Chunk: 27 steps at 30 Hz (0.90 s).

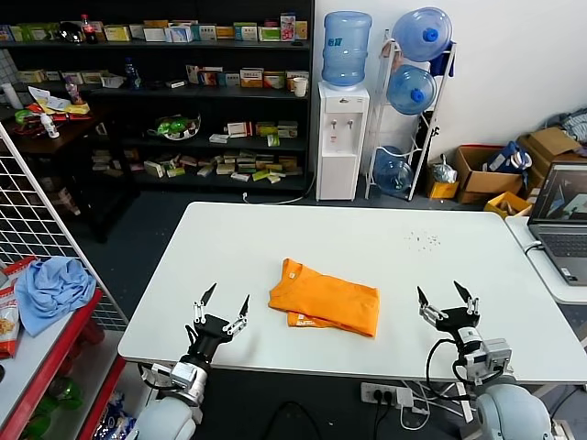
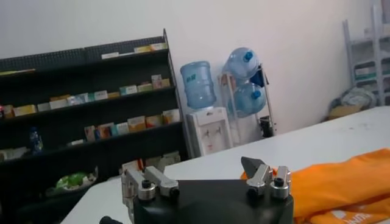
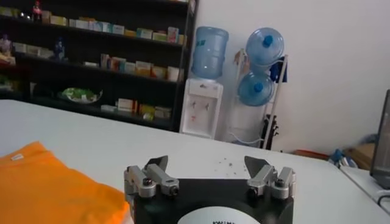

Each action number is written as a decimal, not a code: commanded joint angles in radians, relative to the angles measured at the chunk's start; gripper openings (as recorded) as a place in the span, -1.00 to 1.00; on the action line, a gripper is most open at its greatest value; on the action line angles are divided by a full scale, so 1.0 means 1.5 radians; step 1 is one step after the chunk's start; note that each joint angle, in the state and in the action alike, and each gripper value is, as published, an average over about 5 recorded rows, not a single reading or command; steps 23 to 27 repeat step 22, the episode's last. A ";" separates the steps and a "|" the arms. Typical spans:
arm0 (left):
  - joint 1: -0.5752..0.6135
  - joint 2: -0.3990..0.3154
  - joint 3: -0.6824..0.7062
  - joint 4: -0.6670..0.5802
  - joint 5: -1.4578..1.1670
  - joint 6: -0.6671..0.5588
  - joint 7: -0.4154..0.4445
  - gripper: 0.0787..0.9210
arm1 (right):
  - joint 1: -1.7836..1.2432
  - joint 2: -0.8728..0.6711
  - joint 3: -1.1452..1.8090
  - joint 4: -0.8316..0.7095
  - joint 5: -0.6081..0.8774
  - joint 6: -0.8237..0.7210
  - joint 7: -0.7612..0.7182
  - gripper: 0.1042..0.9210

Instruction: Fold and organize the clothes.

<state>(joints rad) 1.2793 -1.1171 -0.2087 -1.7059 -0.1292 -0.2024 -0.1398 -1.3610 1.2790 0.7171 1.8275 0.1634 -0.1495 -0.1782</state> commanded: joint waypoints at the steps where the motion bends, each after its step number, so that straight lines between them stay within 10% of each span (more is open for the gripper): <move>1: 0.018 0.000 -0.058 -0.026 -0.010 0.050 0.013 0.77 | -0.004 0.012 0.006 0.013 -0.014 0.011 -0.013 0.76; 27: 0.014 -0.021 -0.074 -0.043 -0.011 0.105 0.023 0.77 | -0.011 0.017 0.006 0.028 -0.007 -0.007 -0.012 0.76</move>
